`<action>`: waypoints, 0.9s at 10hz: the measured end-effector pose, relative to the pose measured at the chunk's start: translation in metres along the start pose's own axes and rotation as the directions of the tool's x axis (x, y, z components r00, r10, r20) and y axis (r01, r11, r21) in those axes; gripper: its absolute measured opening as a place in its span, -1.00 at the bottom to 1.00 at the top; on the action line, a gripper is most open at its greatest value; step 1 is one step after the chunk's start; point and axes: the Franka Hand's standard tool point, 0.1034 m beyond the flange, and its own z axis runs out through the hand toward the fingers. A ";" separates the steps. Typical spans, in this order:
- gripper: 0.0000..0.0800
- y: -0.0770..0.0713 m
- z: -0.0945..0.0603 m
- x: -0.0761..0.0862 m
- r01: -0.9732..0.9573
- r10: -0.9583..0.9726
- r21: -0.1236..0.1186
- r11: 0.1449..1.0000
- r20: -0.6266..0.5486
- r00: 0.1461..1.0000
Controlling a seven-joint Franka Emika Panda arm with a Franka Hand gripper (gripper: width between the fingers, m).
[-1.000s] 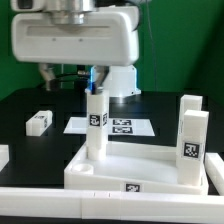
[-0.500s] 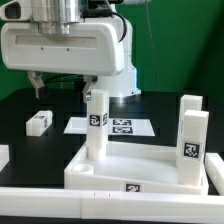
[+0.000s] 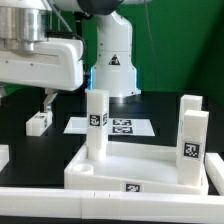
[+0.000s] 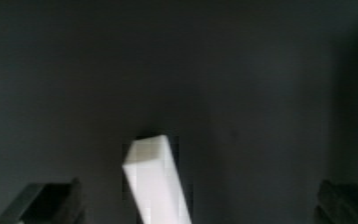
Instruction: Assemble desk
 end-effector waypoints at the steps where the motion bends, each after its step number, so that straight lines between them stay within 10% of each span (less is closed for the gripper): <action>1: 0.62 -0.006 0.001 0.000 0.014 -0.014 -0.003 1.000 -0.012 1.000; 9: 0.62 0.019 0.021 -0.034 0.317 -0.317 -0.051 0.947 -0.008 0.948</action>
Offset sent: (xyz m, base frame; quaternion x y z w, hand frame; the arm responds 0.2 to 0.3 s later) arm 0.0000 0.0000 0.0000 0.0000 0.0000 0.0000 1.0000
